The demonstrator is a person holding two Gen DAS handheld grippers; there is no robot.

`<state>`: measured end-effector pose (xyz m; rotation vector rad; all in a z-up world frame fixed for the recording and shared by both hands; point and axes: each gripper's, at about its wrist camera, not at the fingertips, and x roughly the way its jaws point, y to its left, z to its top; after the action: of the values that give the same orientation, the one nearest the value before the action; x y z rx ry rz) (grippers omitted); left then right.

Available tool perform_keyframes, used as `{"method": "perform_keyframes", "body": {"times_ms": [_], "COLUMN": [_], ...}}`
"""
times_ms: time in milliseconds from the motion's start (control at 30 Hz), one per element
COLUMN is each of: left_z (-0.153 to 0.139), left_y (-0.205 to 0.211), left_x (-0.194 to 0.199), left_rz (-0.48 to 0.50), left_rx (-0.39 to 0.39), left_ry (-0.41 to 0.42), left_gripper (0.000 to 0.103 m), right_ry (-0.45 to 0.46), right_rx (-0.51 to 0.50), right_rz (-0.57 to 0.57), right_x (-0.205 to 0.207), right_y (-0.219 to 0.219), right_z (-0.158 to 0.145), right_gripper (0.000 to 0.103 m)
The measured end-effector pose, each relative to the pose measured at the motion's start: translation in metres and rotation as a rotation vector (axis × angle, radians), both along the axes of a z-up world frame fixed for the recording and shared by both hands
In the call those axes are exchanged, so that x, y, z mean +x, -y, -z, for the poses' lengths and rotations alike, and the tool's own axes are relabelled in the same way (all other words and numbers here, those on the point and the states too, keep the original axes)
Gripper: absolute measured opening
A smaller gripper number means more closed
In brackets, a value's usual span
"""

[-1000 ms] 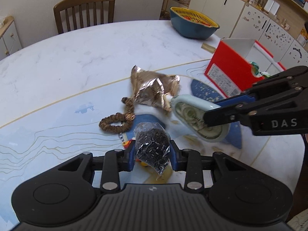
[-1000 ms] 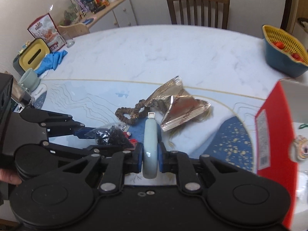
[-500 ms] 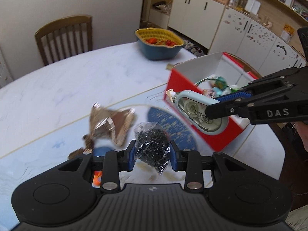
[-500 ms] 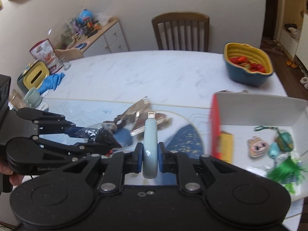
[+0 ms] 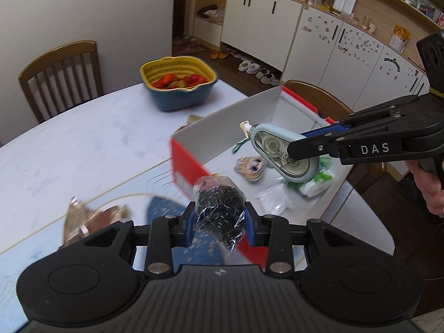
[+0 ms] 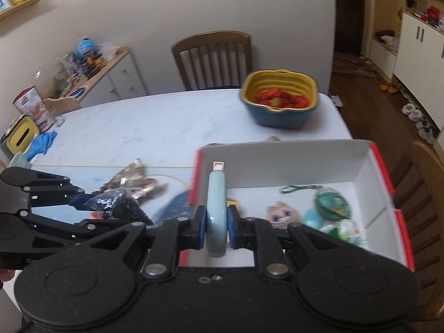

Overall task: Organize objects
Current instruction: 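Carry the tape dispenser and bead bag over the red box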

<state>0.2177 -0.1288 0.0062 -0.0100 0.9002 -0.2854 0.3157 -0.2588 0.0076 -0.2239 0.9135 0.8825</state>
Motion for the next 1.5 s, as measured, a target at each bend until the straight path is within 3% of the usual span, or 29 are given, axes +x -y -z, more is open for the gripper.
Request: {"method": "perform_keyframes", "body": {"times_ms": [267,667,1033,1500], "left_z": [0.014,0.048,0.082,0.102], "left_y": [0.046,0.084,0.096,0.11], "left_x": [0.029,0.067,0.098,0.113], "left_rz": [0.022,-0.03,-0.066,-0.056], "left_rx": [0.02,0.048,0.112,0.145], "left_ry": [-0.022,-0.115,-0.195,-0.255], "left_gripper": [0.034,0.034,0.034,0.034], "right_ry": [-0.028,-0.097,-0.126,-0.15], "right_rx": [-0.008,-0.036,-0.091,-0.128], "right_rz": [0.034,0.046,0.033,0.0], "right_x": [0.038,0.078,0.085,0.086], "right_y": [0.032,0.048,0.046,0.048], "right_z": [0.015,0.047,0.075,0.097], "right_gripper": [0.014,0.014,0.014,0.014]}}
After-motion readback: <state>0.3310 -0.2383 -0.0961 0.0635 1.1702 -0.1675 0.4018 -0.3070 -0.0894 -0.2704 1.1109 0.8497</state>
